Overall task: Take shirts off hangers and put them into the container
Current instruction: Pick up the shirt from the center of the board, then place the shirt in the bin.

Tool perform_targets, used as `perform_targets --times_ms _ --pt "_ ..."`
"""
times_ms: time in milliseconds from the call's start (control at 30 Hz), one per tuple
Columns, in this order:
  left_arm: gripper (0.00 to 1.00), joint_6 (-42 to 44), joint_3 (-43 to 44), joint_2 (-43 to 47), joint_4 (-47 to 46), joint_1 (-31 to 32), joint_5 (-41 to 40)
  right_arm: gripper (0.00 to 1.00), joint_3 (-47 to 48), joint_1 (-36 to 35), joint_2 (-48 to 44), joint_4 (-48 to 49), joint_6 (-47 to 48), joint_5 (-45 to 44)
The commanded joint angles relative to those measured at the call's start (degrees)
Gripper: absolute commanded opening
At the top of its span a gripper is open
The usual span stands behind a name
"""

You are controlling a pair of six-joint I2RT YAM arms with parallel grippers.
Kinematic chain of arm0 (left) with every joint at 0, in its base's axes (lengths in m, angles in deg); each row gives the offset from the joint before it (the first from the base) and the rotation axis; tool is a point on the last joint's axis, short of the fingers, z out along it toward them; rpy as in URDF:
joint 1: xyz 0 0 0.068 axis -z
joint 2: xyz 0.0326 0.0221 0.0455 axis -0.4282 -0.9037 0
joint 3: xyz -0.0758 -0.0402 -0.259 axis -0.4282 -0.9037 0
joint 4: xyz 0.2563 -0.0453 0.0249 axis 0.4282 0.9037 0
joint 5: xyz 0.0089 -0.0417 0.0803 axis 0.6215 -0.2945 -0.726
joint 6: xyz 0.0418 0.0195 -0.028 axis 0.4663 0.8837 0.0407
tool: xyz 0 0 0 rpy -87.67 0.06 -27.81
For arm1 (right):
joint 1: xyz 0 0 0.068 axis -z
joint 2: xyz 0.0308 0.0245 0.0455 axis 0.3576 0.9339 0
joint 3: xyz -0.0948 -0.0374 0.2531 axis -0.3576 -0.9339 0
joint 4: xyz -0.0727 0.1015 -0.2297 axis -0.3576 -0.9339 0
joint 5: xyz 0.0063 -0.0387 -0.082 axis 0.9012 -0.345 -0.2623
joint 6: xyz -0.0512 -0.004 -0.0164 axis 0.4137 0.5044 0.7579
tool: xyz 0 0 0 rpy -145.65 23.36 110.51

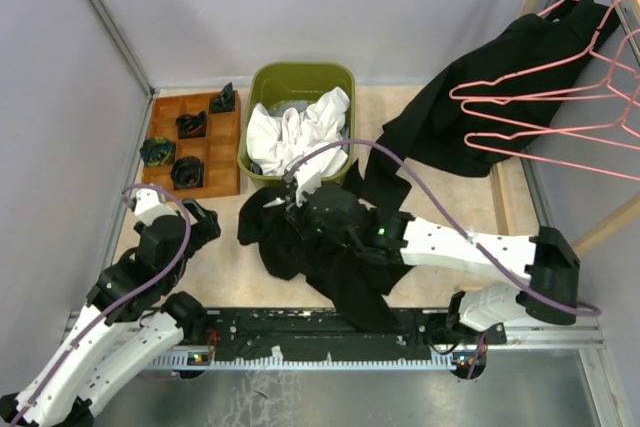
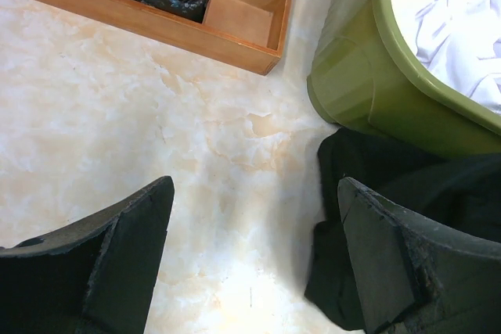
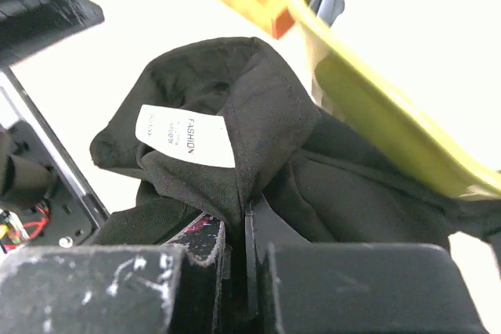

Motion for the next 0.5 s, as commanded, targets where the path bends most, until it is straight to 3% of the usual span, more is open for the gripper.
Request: perform_targets --times_ms 0,200,467 --pt "0.91 1.21 -0.75 0.58 -1.45 -0.1 -0.04 0.0 3.34 0.39 -4.49 4.05 1.68 -2.43" --pt "0.91 1.75 -0.92 0.49 -1.89 -0.1 0.43 0.0 9.92 1.3 -5.9 7.46 7.69 -11.4" --pt "0.91 2.4 -1.1 0.17 -2.41 -0.1 0.95 0.0 29.68 7.24 2.53 8.39 18.77 -18.09"
